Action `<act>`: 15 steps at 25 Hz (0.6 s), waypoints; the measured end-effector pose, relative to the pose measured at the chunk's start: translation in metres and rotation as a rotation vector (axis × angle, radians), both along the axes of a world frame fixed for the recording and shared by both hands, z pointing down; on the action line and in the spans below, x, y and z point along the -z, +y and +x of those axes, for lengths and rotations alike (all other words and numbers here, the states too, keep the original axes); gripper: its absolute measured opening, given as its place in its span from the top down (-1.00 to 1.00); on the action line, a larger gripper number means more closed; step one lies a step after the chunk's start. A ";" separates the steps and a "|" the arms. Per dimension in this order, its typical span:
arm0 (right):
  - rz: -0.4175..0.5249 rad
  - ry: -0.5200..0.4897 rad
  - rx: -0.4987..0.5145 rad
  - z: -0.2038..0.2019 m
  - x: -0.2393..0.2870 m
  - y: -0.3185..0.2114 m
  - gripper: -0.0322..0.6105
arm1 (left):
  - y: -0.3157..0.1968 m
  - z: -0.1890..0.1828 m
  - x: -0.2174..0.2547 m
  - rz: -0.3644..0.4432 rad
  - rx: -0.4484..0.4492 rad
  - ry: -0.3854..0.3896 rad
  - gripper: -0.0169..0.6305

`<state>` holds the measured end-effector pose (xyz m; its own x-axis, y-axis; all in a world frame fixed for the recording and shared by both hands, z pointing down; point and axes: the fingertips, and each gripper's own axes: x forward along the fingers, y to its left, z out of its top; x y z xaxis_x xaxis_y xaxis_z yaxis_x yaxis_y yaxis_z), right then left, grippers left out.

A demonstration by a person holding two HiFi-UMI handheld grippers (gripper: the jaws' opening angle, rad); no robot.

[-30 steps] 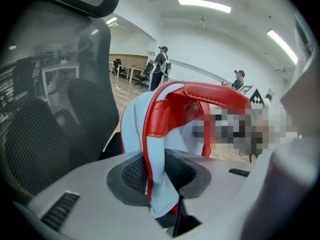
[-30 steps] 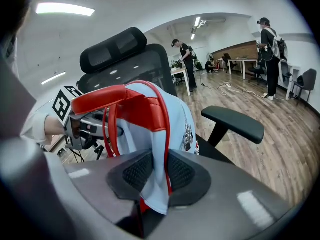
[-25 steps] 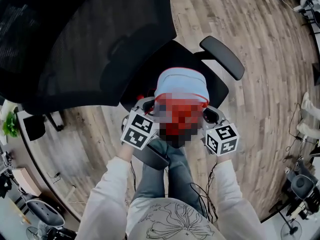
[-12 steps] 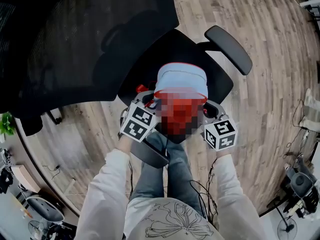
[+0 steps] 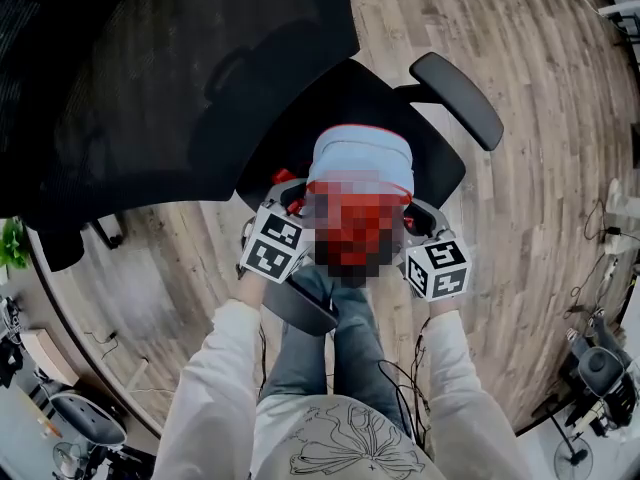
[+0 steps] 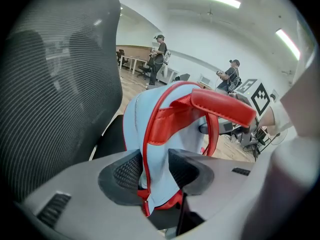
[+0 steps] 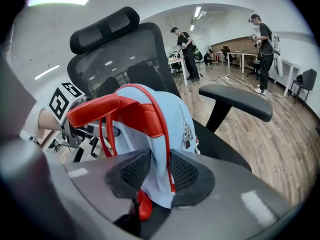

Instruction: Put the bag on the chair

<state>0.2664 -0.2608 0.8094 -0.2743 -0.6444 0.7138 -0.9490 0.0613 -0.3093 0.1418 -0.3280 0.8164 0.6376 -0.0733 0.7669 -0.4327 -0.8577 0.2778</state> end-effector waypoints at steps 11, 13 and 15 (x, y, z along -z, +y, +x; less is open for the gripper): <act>0.117 0.057 -0.065 0.014 0.068 -0.005 0.26 | -0.018 -0.023 0.061 0.040 0.133 0.078 0.41; 0.145 0.055 -0.101 0.017 0.091 -0.004 0.27 | -0.017 -0.025 0.085 0.063 0.161 0.106 0.42; 0.189 0.059 -0.141 0.021 0.117 -0.006 0.41 | -0.020 -0.025 0.112 0.096 0.176 0.136 0.44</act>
<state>0.2877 -0.2666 0.6925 -0.1337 -0.7971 0.5888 -0.9682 -0.0217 -0.2492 0.1170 -0.3475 0.7040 0.7054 -0.2610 0.6590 -0.5420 -0.7978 0.2642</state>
